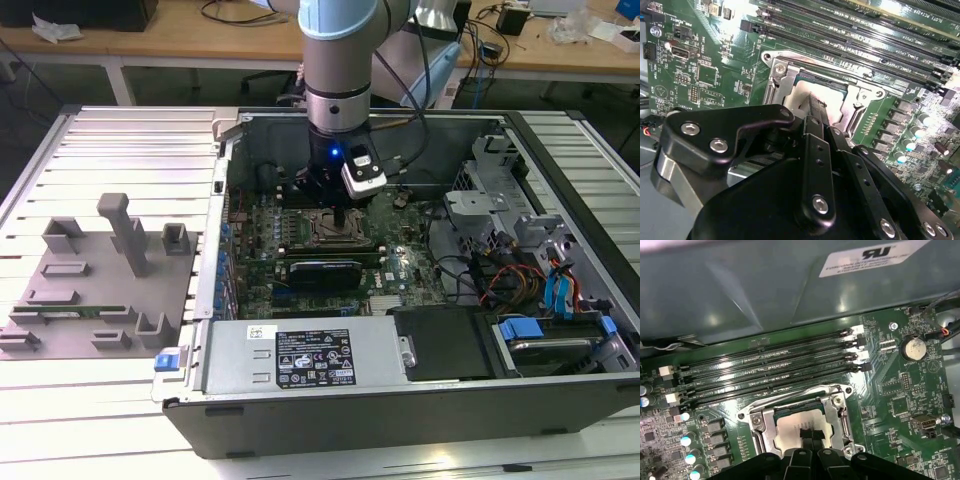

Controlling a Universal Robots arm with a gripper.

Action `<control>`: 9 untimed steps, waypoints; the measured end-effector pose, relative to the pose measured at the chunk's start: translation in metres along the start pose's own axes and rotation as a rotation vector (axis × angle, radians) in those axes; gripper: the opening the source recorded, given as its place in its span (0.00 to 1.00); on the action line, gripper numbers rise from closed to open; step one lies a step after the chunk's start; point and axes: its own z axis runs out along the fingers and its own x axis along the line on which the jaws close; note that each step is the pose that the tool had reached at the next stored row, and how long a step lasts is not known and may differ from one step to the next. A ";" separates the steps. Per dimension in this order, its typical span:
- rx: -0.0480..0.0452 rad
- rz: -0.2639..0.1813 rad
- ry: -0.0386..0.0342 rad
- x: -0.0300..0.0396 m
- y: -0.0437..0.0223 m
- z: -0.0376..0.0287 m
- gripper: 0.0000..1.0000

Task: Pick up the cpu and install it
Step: 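Install the first cpu locking lever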

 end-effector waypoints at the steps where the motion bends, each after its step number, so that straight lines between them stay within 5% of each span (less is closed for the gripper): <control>1: 0.0000 0.000 0.0000 0.0000 0.0000 0.0000 0.11; 9: 0.0000 -0.001 -0.0001 -0.0025 -0.0006 -0.0230 0.11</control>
